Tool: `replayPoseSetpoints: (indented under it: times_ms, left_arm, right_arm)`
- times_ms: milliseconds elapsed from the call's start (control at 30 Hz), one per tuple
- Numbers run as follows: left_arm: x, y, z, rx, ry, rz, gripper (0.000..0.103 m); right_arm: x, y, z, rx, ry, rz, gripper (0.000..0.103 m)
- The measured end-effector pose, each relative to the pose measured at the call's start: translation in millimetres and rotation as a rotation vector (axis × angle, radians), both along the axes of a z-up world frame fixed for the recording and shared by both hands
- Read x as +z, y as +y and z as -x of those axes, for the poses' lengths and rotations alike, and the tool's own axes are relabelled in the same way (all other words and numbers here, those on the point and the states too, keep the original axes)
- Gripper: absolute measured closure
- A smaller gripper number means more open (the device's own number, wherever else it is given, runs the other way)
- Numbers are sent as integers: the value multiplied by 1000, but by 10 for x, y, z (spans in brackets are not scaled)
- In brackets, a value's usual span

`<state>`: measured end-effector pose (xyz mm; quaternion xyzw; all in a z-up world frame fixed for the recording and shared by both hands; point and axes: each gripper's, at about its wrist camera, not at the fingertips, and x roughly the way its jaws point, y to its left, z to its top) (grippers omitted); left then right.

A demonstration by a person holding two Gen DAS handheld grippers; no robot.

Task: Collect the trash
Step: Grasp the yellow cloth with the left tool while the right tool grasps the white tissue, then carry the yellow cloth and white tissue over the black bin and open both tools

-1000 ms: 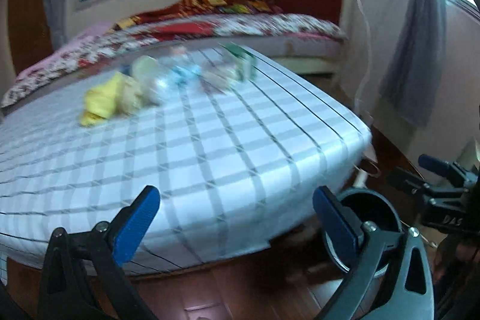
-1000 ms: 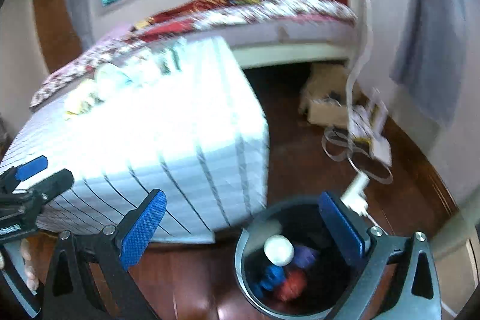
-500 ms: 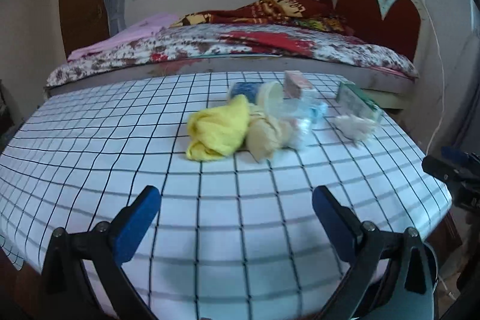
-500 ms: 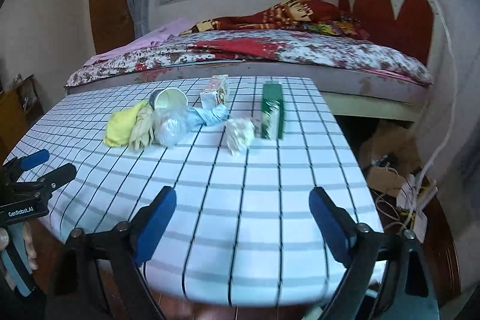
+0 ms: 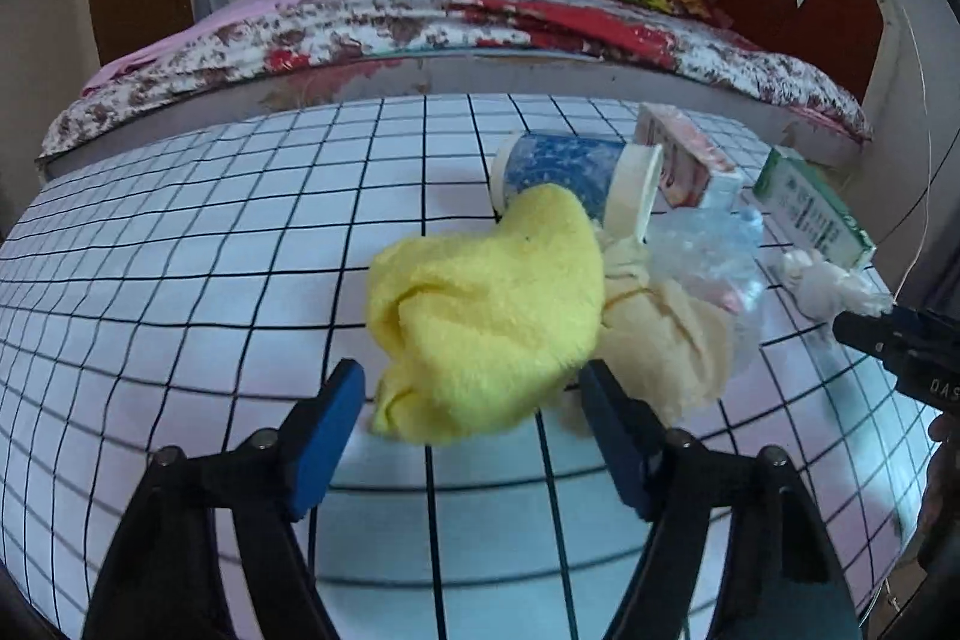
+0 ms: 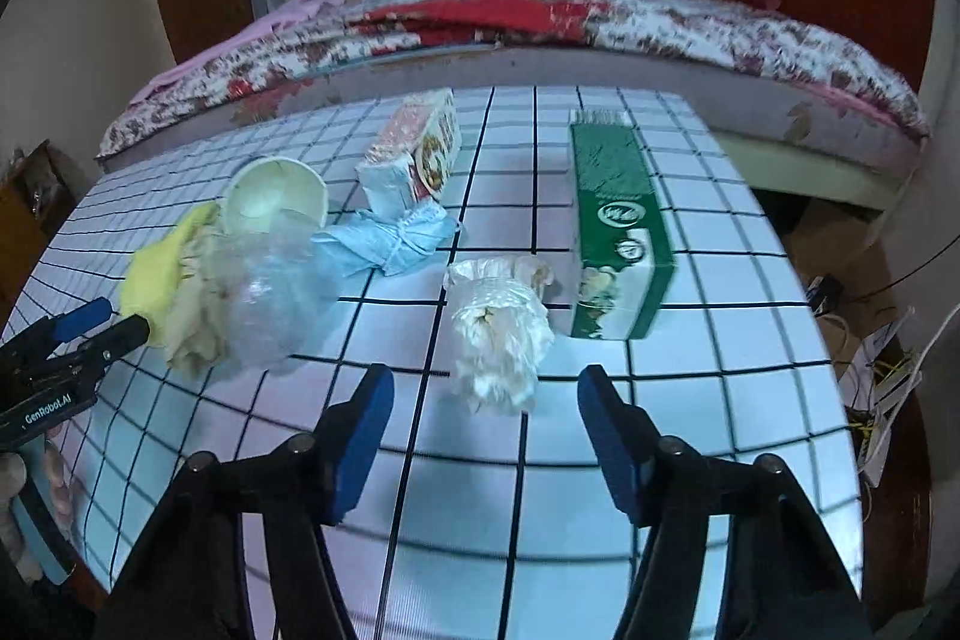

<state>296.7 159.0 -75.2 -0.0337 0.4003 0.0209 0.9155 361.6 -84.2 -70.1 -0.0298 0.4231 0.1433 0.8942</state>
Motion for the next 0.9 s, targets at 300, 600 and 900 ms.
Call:
replayPoseSetpoints:
  times_ms: [300,600,900]
  left_arm:
    - [-84,40,-137,-23,27,25,43]
    - [4,46,-105,-57,-9,42,82]
    - [195,108,434,-25,-100,31,83]
  right_arm:
    - [-129,85,-213,-7,25,-14,56]
    - [-63,124,-100,25,4,-60,67]
    - [135,-22,353,34,-74,-69,67]
